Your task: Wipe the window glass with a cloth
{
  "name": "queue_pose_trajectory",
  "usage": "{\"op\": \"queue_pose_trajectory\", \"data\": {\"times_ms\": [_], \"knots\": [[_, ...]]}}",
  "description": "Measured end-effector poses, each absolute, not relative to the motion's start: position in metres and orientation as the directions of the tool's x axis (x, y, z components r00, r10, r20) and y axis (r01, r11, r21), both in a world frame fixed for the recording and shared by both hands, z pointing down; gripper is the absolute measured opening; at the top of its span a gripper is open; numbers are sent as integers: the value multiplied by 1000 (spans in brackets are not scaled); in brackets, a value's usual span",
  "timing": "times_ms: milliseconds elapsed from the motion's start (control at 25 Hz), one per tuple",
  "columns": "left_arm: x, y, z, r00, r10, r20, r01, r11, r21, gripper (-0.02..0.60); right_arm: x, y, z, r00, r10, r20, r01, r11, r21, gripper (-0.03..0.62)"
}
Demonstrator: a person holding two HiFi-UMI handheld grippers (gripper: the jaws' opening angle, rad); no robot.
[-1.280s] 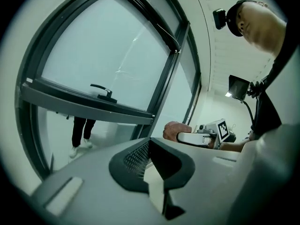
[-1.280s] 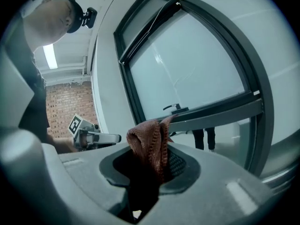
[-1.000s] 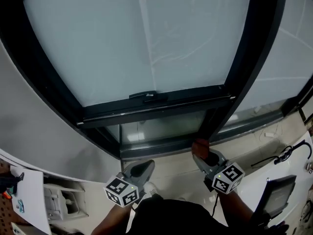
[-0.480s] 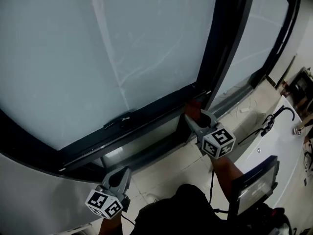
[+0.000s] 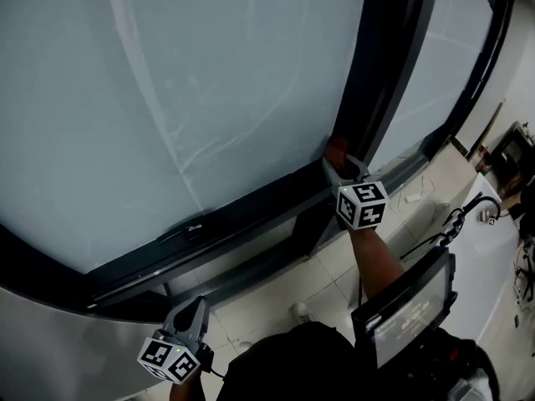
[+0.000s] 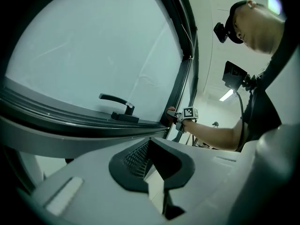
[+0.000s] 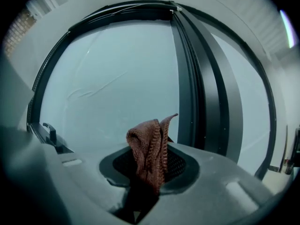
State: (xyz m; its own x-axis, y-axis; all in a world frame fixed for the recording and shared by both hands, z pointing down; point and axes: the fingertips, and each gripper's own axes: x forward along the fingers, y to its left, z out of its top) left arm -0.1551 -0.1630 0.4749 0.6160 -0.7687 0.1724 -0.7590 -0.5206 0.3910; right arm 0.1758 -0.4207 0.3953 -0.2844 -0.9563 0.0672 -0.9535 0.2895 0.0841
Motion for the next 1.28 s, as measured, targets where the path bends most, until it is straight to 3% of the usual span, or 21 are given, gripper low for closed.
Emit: {"op": "queue_pose_trajectory", "data": {"times_ms": [840,1280], "knots": [[-122,-195,481,558,-802,213,-795,-443,415,15,173,-471,421,-298,-954,37,-954,296,-43,86],[-132,-193,480,569,-794,214,-788,-453,416,15,95,-438,411,-392,-919,-28,-912,393,-119,86]]}}
